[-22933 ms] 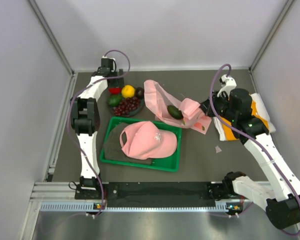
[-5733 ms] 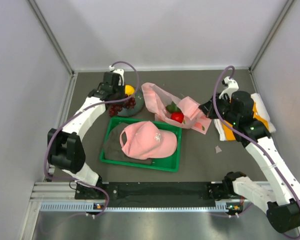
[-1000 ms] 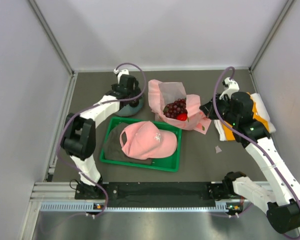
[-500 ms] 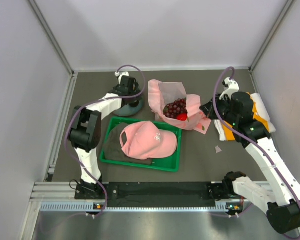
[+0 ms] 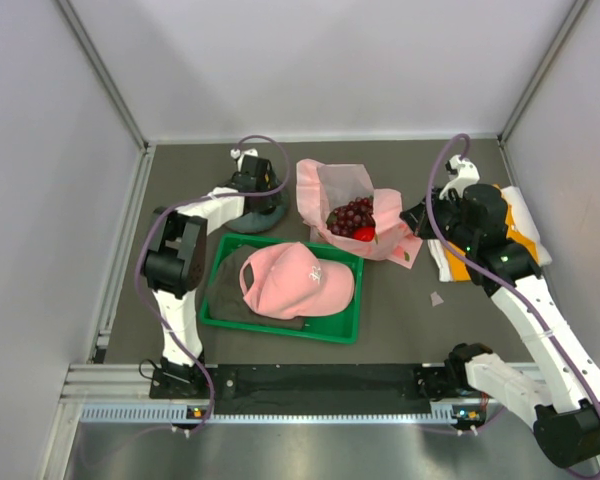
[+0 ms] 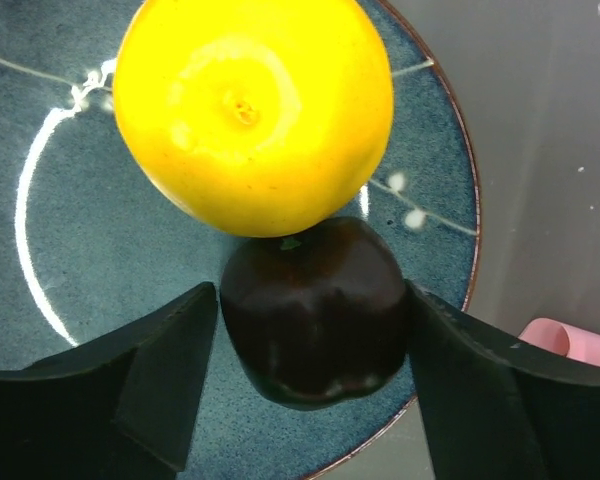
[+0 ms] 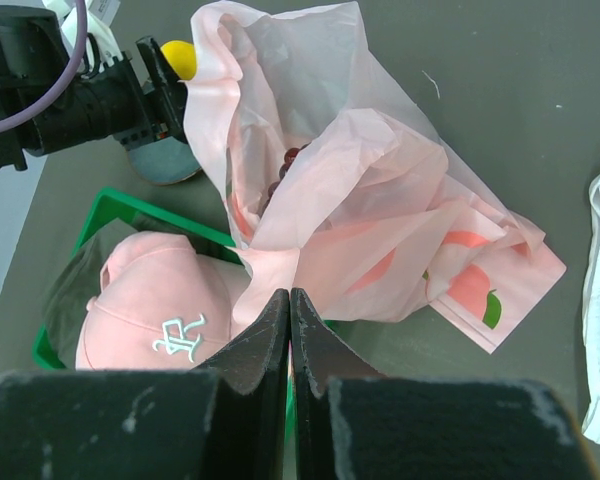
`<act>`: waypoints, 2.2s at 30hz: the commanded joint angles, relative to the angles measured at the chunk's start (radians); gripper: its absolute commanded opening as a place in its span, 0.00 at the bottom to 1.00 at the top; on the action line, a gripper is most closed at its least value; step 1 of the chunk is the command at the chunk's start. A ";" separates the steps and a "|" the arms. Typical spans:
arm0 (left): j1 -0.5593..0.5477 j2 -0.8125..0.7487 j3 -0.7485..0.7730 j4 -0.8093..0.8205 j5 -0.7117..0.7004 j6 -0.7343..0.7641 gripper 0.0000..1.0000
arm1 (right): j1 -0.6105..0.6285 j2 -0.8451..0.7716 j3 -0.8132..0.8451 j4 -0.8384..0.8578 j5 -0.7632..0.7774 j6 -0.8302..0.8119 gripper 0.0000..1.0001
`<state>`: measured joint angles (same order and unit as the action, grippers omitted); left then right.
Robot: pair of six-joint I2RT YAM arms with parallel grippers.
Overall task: Place the fruits into the plastic bag
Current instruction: Pick up the fake fruit from the plate, then place the fake fruit in the plastic bag.
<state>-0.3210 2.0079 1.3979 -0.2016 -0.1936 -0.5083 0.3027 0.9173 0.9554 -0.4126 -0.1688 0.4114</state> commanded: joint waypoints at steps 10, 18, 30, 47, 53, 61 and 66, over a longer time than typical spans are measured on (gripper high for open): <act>0.008 -0.011 0.032 -0.012 0.033 0.001 0.48 | -0.007 -0.020 0.003 0.021 0.012 -0.014 0.00; 0.007 -0.092 -0.026 -0.016 0.056 0.002 0.43 | -0.007 -0.021 0.005 0.017 0.014 -0.014 0.00; 0.005 -0.277 -0.111 -0.028 0.112 0.024 0.40 | -0.007 -0.024 0.006 0.018 0.011 -0.013 0.00; -0.001 -0.527 -0.126 -0.065 0.292 0.123 0.40 | -0.007 -0.023 0.009 0.020 0.009 -0.005 0.00; -0.041 -0.578 -0.090 -0.085 0.345 0.140 0.41 | -0.005 -0.029 0.009 0.014 0.006 -0.006 0.00; -0.162 -0.568 -0.011 -0.098 0.368 0.143 0.41 | -0.005 -0.043 0.002 0.011 0.002 -0.008 0.00; -0.250 -0.529 0.058 -0.105 0.375 0.139 0.42 | -0.007 -0.043 0.002 0.006 -0.005 -0.008 0.00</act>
<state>-0.5213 1.4631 1.3735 -0.3214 0.1585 -0.3824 0.3027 0.8940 0.9554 -0.4210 -0.1596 0.4122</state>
